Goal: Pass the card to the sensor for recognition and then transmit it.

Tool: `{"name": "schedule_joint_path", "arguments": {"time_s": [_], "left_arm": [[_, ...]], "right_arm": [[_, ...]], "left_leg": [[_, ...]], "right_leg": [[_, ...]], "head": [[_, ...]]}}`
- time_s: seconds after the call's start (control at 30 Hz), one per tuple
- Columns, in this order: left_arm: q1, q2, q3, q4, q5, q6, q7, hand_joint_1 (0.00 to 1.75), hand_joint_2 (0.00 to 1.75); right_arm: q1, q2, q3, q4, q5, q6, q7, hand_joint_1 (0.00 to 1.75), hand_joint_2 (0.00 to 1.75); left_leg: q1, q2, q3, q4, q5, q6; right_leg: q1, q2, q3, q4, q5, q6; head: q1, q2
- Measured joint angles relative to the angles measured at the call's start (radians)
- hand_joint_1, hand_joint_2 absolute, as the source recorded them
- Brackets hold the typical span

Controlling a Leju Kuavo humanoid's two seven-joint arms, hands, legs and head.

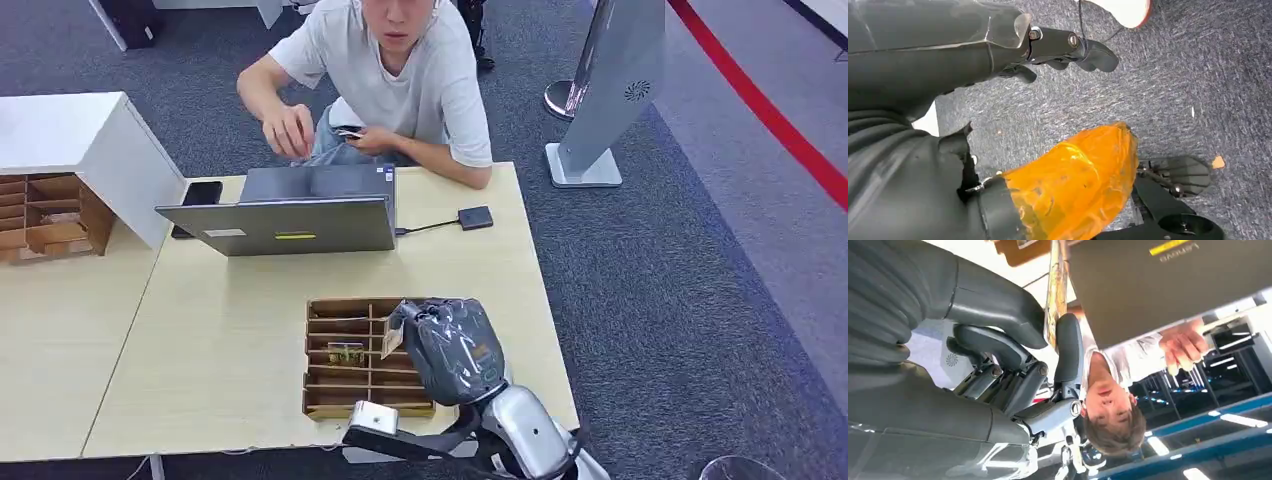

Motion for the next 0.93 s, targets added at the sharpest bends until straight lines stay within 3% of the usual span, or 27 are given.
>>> {"name": "schedule_joint_path", "arguments": {"time_s": [0.93], "left_arm": [[0.0, 0.0, -0.006, 0.0, -0.006, 0.001, -0.003, 0.0, 0.0]], "right_arm": [[-0.06, -0.003, -0.044, -0.068, 0.0, -0.008, 0.008, 1.75, 1.75]], "left_leg": [[0.0, 0.0, 0.0, 0.0, 0.0, 0.0]], "right_leg": [[0.0, 0.0, 0.0, 0.0, 0.0, 0.0]], "head": [[0.0, 0.0]]}}
